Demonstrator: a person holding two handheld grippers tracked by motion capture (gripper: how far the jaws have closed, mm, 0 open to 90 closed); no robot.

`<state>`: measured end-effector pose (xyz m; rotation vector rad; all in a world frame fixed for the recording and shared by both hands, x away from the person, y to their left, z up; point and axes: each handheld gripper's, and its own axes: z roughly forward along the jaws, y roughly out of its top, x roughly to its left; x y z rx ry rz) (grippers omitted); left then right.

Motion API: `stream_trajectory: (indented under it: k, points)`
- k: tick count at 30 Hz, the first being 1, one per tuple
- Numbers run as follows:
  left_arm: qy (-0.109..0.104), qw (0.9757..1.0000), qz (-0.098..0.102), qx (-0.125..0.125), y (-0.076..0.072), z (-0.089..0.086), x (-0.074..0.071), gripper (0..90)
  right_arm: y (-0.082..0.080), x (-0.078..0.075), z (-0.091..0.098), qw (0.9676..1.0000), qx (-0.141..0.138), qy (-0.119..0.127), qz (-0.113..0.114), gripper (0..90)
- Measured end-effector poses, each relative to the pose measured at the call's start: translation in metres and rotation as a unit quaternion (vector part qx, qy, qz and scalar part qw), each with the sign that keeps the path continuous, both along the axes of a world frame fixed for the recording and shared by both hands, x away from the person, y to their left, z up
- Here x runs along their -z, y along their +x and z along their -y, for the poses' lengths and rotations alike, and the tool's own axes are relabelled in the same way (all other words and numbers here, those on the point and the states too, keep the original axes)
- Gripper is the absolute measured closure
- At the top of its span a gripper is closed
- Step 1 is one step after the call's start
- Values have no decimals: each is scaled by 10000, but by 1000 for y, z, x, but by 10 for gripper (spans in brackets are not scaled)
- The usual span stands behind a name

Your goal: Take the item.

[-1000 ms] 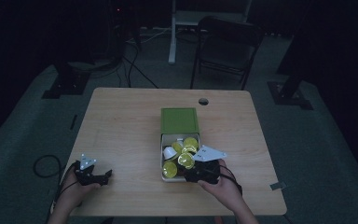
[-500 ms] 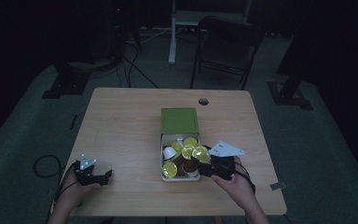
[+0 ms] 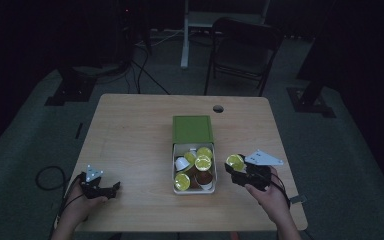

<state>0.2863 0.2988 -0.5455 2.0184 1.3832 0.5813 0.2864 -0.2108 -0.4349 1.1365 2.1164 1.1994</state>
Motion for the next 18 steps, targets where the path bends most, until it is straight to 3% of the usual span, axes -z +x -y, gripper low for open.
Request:
stream_trajectory:
  k: [7,18]
  points:
    - [-1,10000,1,-1,0,0,0,103,2,9,15,9997,228,-55,-47,397]
    - [-5,10000,4,-4,0,0,0,103,7,35,45,9966,758,-258,-171,397]
